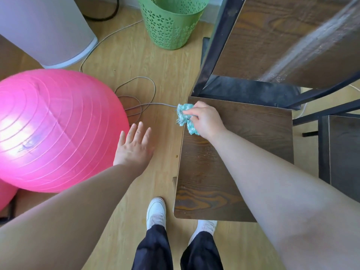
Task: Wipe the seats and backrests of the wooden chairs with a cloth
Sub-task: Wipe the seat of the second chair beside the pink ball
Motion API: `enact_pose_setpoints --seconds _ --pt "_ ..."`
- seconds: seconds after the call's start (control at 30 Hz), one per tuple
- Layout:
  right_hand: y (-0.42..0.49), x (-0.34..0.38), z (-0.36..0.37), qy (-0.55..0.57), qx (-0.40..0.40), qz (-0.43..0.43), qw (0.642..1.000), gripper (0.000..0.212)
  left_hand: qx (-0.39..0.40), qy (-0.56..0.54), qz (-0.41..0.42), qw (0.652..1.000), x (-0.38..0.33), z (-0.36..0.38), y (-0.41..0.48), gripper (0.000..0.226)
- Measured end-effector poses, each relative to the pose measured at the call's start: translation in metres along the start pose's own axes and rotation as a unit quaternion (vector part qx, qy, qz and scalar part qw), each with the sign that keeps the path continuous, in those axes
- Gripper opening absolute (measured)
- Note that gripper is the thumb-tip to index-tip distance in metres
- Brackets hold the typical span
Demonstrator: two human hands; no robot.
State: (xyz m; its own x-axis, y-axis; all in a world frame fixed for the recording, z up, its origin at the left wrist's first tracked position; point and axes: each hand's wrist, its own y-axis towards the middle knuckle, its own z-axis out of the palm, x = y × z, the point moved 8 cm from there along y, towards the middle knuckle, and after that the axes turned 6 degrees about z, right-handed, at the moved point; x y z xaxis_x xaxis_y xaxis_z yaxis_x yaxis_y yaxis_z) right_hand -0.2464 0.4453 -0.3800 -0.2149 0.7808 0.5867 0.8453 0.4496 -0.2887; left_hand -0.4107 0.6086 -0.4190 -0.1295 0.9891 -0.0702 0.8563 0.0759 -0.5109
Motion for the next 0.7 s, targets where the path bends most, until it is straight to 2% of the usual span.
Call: enact_pose_setpoints --seconds 0.43,0.57,0.7 --pt "-0.154 0.002 0.067 -0.008 0.1 -0.076 0.992 0.03 -0.002 0.023 0.02 1.0 -0.049 -0.015 -0.016 0.066" --pt "-0.202 0.007 0.086 -0.049 0.132 -0.125 0.982 0.037 -0.008 0.02 0.03 0.999 -0.066 -0.017 -0.016 0.065" --pt "-0.243 0.001 0.107 -0.043 0.173 -0.136 0.975 0.046 -0.028 0.02 0.053 0.998 -0.084 -0.026 -0.004 0.063"
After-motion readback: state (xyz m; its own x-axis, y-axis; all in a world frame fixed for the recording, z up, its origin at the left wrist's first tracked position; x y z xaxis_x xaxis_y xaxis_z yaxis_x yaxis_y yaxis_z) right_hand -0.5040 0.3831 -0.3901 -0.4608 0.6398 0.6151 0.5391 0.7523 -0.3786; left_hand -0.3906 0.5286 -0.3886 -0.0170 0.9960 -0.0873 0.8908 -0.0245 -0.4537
